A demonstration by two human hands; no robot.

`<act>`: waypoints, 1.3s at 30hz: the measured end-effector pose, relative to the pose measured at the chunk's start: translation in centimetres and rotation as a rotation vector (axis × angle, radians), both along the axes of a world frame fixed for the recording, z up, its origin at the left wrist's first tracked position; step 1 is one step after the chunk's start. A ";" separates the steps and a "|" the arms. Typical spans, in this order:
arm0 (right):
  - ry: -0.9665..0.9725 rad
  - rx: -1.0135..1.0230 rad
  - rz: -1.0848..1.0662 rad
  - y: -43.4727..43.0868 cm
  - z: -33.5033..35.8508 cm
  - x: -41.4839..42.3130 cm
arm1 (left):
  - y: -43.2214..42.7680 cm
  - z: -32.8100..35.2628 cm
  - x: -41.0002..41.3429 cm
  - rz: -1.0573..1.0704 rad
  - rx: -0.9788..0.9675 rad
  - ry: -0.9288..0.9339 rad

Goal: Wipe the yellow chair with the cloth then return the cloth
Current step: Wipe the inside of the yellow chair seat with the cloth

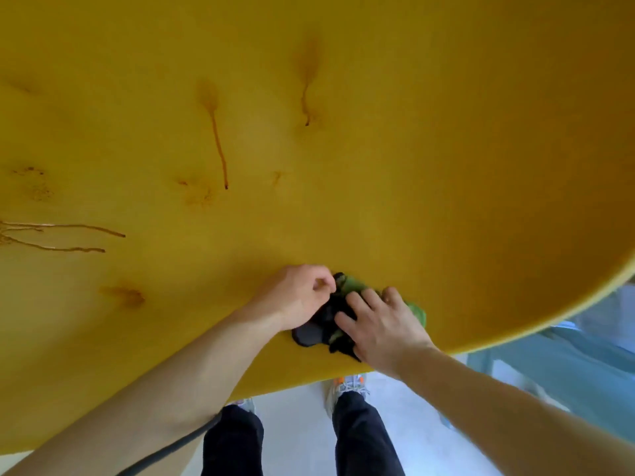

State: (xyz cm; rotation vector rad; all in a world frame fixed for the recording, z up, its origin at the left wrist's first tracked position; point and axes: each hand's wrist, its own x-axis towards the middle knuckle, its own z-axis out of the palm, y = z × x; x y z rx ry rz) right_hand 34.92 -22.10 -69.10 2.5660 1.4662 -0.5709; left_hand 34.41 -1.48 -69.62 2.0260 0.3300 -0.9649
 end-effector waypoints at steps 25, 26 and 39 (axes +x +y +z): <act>-0.706 -0.036 -0.113 -8.2 12.0 18.2 | -8.1 5.2 9.9 0.491 -0.036 -0.115; -0.786 -0.003 -0.172 -8.1 13.4 19.5 | -8.5 5.8 10.6 0.561 -0.054 -0.133; -0.035 0.291 -0.723 -8.5 10.2 5.5 | -16.8 5.3 6.8 0.666 -0.281 0.287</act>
